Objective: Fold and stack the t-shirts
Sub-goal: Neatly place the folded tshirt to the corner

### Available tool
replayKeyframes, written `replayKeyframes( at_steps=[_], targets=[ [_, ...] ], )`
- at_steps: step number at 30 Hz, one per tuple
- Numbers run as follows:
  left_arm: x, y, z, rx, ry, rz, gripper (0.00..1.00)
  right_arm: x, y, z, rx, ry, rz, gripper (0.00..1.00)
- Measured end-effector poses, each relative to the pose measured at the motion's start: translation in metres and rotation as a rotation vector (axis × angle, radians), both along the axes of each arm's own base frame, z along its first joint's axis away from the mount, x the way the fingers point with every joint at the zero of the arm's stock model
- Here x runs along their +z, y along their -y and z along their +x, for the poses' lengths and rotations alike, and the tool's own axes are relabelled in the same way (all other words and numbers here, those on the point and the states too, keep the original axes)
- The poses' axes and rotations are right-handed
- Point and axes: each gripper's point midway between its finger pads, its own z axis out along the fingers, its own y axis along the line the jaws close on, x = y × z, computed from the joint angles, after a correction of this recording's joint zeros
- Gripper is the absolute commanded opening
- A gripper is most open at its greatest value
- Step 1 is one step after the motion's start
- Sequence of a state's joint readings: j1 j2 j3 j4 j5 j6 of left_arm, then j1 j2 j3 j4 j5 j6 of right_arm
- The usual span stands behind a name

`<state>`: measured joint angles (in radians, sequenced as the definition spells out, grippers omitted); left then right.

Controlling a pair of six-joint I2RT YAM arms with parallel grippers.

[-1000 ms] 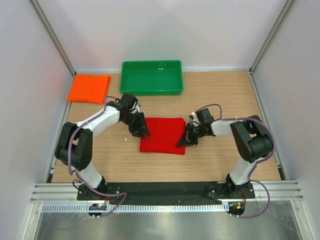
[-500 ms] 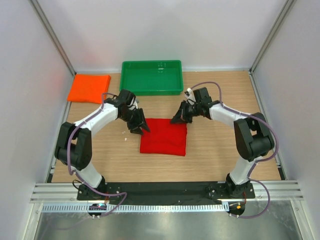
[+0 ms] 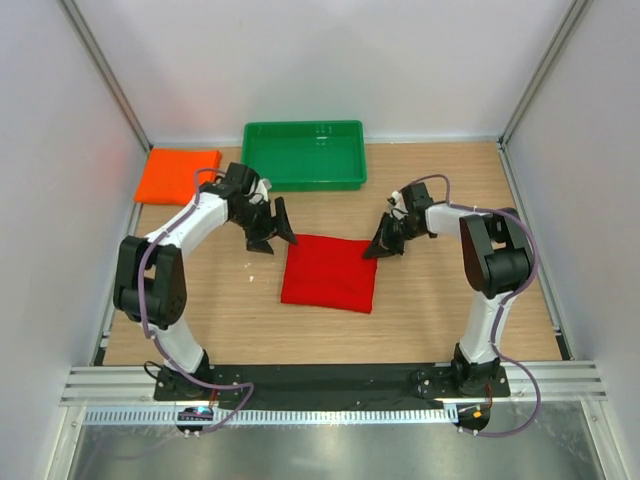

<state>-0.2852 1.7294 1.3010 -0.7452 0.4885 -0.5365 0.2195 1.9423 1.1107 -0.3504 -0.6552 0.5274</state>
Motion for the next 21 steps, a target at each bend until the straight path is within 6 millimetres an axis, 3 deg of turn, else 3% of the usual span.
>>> replayKeyframes(
  at_steps=[4,7,8,12,14,17,19,21],
  targets=[
    [-0.021,-0.008,-0.001,-0.03,-0.03,0.049,0.8,0.006,0.002,0.004,0.036,0.022,-0.031,0.09],
    [-0.035,-0.014,0.001,-0.041,-0.049,0.089,0.8,0.015,0.004,0.011,0.059,0.045,-0.069,0.2],
    [-0.038,-0.016,0.003,-0.042,-0.051,0.102,0.8,0.019,0.007,0.016,0.065,0.059,-0.092,0.28],
    [-0.041,-0.022,0.007,-0.028,-0.04,0.133,0.77,0.037,0.015,0.033,0.077,0.121,-0.19,0.45],
    [-0.035,-0.025,0.01,0.007,-0.033,0.142,0.77,0.05,0.016,0.039,0.078,0.154,-0.229,0.51],
    [-0.01,-0.031,0.012,0.092,0.014,0.134,0.75,0.073,-0.002,0.033,0.122,0.208,-0.299,0.56],
    [0.012,-0.037,0.008,0.145,0.064,0.125,0.75,0.086,-0.028,0.02,0.182,0.251,-0.327,0.56],
    [0.038,-0.049,0.0,0.215,0.13,0.125,0.75,0.095,-0.067,-0.004,0.27,0.304,-0.342,0.56]
  ],
)
